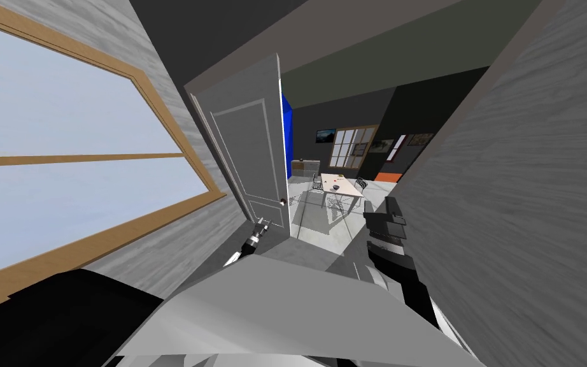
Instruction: Pull the door open
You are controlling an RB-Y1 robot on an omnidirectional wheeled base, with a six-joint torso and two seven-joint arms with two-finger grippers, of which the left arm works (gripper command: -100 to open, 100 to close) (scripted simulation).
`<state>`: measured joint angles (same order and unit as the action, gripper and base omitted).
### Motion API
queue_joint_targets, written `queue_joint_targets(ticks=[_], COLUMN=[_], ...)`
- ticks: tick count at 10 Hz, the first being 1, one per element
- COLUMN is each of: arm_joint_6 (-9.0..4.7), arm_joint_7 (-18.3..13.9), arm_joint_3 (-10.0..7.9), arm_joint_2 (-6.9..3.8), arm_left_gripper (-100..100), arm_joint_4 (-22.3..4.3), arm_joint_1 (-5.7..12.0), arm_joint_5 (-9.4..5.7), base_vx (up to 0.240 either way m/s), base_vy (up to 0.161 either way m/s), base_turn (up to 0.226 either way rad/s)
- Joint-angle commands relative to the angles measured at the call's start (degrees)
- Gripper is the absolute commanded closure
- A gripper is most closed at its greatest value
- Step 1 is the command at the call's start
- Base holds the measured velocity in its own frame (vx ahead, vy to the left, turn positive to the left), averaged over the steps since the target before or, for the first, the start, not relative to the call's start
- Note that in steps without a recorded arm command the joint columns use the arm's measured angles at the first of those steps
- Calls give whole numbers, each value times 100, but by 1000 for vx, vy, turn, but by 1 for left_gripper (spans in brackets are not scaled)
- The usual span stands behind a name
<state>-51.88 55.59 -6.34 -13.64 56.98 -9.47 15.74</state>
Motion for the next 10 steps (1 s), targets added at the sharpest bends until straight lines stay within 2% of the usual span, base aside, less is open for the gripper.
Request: queue_joint_targets(ticks=[1,3,7,8,9,10], arm_joint_6=[-61,-124,-207,-218,-300,-321], arm_joint_7=[128,363,680,639,662,662], arm_joint_3=[-11,-19,-31,-33,-133,-163], arm_joint_2=[-26,-64,-116,-104,-154,-169], arm_left_gripper=[-100,-100,-100,-100,-100,-100], arm_joint_4=[-209,-529,-960,-940,-1088,-1127], arm_joint_1=[53,123,216,216,225,227], arm_joint_5=[35,116,224,206,143,123], base_vx=[109,133,118,44,122,154], base_vy=[-30,-33,-23,-15,-31,-41], base_turn=[-19,-42,-31,-2,-177,-161])
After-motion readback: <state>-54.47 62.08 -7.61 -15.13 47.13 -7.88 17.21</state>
